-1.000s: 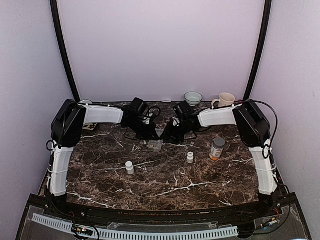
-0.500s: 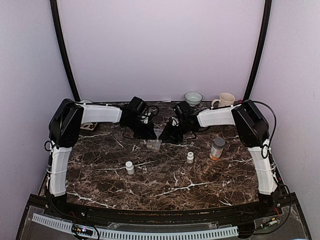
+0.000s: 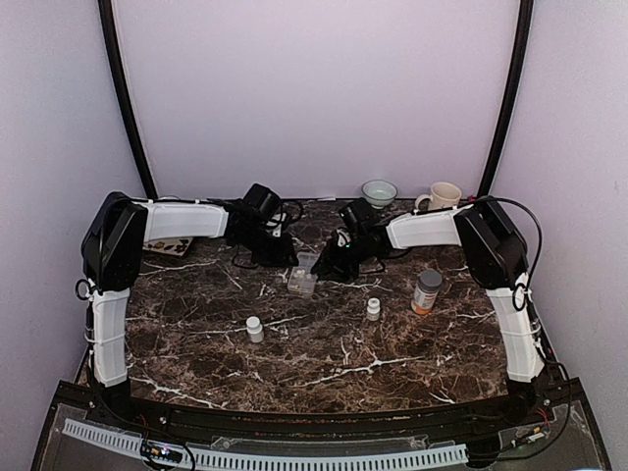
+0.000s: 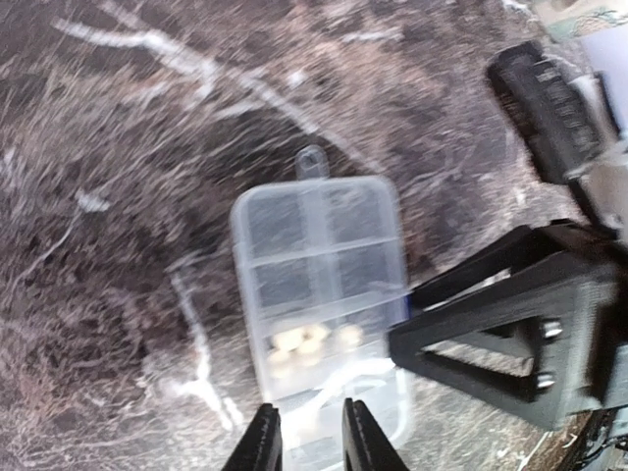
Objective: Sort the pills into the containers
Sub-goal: Close the lid of the pill container.
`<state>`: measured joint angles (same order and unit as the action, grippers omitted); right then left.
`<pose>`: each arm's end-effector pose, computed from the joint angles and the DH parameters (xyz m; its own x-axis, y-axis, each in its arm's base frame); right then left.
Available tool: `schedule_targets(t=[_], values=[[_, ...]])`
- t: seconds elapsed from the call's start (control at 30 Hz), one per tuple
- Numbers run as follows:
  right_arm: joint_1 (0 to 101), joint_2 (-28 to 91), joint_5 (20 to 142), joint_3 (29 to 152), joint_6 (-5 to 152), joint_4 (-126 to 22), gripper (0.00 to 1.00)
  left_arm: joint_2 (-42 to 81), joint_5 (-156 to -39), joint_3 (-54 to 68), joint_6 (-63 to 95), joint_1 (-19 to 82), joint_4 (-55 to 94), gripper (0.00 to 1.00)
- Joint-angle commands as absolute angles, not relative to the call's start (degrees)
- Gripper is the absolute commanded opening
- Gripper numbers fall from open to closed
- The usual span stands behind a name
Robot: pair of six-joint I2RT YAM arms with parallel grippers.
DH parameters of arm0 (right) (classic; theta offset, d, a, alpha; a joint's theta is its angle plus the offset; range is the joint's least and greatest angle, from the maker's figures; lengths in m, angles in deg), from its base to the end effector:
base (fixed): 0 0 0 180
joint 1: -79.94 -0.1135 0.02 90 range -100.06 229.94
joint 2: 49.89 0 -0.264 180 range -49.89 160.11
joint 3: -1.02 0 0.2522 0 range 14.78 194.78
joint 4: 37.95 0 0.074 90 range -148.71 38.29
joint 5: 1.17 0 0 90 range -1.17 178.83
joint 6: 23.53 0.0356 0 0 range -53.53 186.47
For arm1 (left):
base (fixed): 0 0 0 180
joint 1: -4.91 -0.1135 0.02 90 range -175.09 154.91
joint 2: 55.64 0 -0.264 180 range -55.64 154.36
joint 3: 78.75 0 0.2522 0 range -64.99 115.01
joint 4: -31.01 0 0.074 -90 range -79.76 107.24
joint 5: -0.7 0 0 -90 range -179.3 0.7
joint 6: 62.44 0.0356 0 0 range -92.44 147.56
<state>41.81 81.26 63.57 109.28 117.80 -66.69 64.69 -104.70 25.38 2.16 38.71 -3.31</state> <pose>0.3776 0.3157 0.1309 -0.9840 0.1253 -0.1266 0.0024 0.7203 0.6937 0.3806 -0.2662 0.1874 -0.8696 0.0845 -0.4864 0.3361 0.8230 -0.4579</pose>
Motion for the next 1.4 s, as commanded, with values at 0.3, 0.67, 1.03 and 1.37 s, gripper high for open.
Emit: schedule_targets(t=[0.3, 0.67, 1.03, 1.37], values=[[41.45, 85.11, 65.69, 108.85, 116.51, -71.94, 0.35, 64.08, -105.43, 21.68, 2.69, 37.87, -1.93, 0.27], [41.45, 85.84, 65.37, 110.06, 115.8, -73.08, 0.36, 66.83, -108.51, 22.35, 2.76, 37.87, -1.6, 0.27], [41.14, 87.56, 64.03, 112.24, 115.42, -73.53, 0.35, 68.54, -111.03, 22.46, 2.76, 37.87, -1.23, 0.26], [40.7, 88.35, 63.83, 113.6, 115.58, -73.71, 0.35, 69.16, -111.54, 22.66, 2.86, 37.82, -1.4, 0.26]])
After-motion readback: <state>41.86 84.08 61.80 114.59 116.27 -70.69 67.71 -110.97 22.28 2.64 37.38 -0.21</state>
